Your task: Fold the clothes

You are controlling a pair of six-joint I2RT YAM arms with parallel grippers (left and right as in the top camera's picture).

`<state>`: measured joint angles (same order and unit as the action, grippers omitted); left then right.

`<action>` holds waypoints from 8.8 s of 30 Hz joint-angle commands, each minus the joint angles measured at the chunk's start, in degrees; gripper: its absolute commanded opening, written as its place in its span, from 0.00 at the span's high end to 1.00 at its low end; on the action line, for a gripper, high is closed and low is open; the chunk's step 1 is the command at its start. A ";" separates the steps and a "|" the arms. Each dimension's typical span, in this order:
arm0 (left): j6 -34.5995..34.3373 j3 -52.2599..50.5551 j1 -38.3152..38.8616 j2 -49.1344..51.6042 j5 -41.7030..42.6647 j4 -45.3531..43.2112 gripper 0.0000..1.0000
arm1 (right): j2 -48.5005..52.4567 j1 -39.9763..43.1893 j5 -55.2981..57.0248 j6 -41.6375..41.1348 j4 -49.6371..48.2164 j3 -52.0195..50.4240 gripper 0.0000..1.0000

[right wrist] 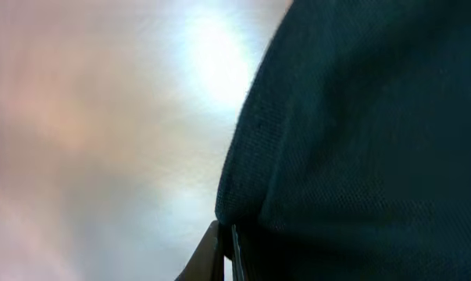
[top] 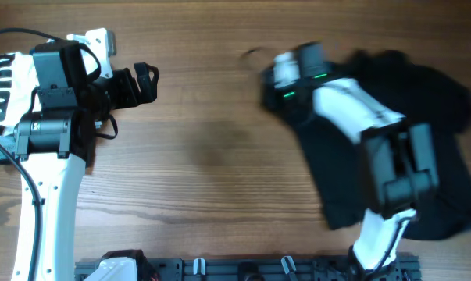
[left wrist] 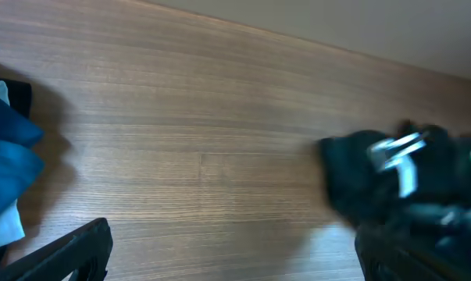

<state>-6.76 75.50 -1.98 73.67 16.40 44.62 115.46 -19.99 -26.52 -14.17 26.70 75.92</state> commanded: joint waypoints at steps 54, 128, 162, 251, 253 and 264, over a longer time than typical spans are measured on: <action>-15.93 1.44 -5.75 36.44 -23.47 5.81 0.76 | -5.09 26.34 23.78 -0.85 30.16 -0.17 0.29; -7.48 1.44 3.56 47.80 -33.51 -23.12 0.96 | -21.18 31.95 10.97 -0.33 35.52 6.84 0.29; -5.25 1.44 -0.85 16.52 -16.87 -8.55 0.28 | -18.51 21.88 17.49 -11.13 -1.16 -27.08 0.96; 8.96 1.44 11.78 31.63 -2.01 -11.47 0.27 | -42.93 51.10 -6.10 3.67 15.30 -21.55 0.35; 8.98 1.44 13.11 34.58 -2.03 -13.55 0.35 | -43.25 49.40 -7.04 3.67 15.41 -21.55 0.35; 8.85 1.44 15.58 47.28 -8.96 -19.32 0.83 | -43.19 40.46 -4.28 3.48 15.54 -21.59 0.35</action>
<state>1.54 76.99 13.67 117.89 12.73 25.17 72.84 21.17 -31.24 -11.81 42.50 53.21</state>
